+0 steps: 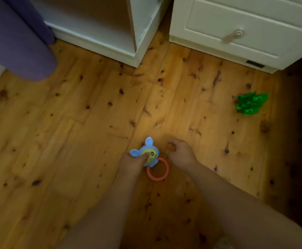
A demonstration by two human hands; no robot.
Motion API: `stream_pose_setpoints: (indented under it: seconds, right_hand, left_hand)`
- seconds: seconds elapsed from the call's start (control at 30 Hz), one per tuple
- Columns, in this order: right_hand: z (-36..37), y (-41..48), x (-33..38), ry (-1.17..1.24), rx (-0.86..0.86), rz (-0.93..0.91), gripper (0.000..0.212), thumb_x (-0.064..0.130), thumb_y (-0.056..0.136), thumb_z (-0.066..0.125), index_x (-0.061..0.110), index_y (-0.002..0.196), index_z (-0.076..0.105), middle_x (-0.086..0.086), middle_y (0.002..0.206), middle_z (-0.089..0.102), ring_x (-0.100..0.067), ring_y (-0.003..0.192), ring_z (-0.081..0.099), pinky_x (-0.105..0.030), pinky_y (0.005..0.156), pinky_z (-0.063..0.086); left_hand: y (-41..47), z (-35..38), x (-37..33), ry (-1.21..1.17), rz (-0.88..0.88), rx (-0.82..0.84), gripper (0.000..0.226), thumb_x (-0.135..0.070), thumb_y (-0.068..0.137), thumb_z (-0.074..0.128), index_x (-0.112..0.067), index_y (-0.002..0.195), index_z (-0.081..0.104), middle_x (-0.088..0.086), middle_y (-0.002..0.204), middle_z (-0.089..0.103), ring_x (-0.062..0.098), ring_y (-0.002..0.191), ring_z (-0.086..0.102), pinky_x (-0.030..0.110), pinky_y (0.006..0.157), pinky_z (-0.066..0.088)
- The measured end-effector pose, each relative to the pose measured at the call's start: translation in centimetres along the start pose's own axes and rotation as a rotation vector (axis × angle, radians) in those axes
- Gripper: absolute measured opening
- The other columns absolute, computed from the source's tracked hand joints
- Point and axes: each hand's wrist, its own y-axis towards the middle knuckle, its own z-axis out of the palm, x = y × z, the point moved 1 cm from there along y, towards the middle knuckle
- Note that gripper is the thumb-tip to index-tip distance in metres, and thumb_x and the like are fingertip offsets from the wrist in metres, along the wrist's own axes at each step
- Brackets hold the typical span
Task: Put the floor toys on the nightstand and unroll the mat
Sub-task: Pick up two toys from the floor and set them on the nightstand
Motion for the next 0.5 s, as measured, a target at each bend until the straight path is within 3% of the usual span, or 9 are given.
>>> stream_pose_setpoints:
  seconds: [0.13,0.17,0.27,0.33,0.37,0.43,0.5]
  right_hand:
    - [-1.0,2.1,-0.9,0.001,-0.086,-0.031,0.041,0.014,0.083,0.060,0.014,0.123,0.058,-0.012,0.126,0.058,-0.027,0.110,0.057,-0.029,0.090,0.043]
    - [-1.4,2.5,-1.0,0.001,-0.102,-0.043,0.039,0.015,0.083,0.059,0.015,0.122,0.059,-0.012,0.126,0.059,-0.027,0.110,0.057,-0.028,0.090,0.042]
    - [-3.1,3.4,-0.9,0.016,-0.150,-0.073,0.037,0.017,0.083,0.059,0.015,0.120,0.060,-0.011,0.125,0.060,-0.026,0.112,0.057,-0.029,0.095,0.041]
    - [-4.2,3.7,-0.9,0.041,-0.167,-0.077,0.036,0.016,0.083,0.058,0.014,0.119,0.061,-0.012,0.124,0.060,-0.028,0.111,0.057,-0.033,0.098,0.042]
    - [-4.9,3.7,-0.9,0.060,-0.180,-0.080,0.036,0.014,0.082,0.058,0.014,0.118,0.061,-0.012,0.124,0.060,-0.028,0.110,0.057,-0.033,0.097,0.043]
    - [-6.6,3.5,-1.2,0.092,-0.221,-0.083,0.037,0.011,0.081,0.056,0.012,0.118,0.061,-0.012,0.122,0.061,-0.028,0.109,0.058,-0.028,0.095,0.042]
    - [-8.6,3.3,-1.7,0.121,-0.275,-0.069,0.038,0.010,0.080,0.057,0.013,0.117,0.062,-0.011,0.121,0.062,-0.026,0.108,0.058,-0.026,0.092,0.041]
  left_hand:
    - [0.7,1.6,-0.1,0.186,0.000,-0.109,0.084,-0.054,0.058,0.077,-0.002,0.120,0.053,0.017,0.124,0.055,0.030,0.114,0.053,0.031,0.087,0.044]
    - [0.5,1.9,-0.1,0.163,0.023,-0.128,0.081,-0.053,0.058,0.078,-0.002,0.117,0.055,0.015,0.118,0.057,0.029,0.110,0.054,0.032,0.087,0.045]
    - [-0.4,2.9,-0.5,-0.017,0.110,-0.167,0.046,-0.035,0.060,0.082,-0.007,0.087,0.057,0.002,0.081,0.056,0.021,0.080,0.056,0.026,0.066,0.041]
    - [-0.7,3.5,-1.2,-0.050,0.191,-0.149,0.038,-0.028,0.061,0.081,-0.006,0.079,0.055,0.003,0.072,0.055,0.023,0.071,0.058,0.024,0.056,0.042]
    - [-0.9,3.8,-1.8,-0.078,0.226,-0.123,0.038,-0.025,0.061,0.081,-0.003,0.079,0.056,0.006,0.072,0.057,0.024,0.070,0.060,0.023,0.053,0.046]
    - [-1.2,4.8,-4.0,-0.159,0.250,-0.041,0.047,-0.020,0.062,0.082,0.005,0.093,0.057,0.019,0.085,0.064,0.028,0.077,0.065,0.030,0.066,0.056]
    - [-1.8,5.9,-7.0,-0.226,0.274,-0.005,0.053,-0.015,0.063,0.083,0.004,0.102,0.053,0.021,0.097,0.064,0.027,0.079,0.064,0.034,0.073,0.056]
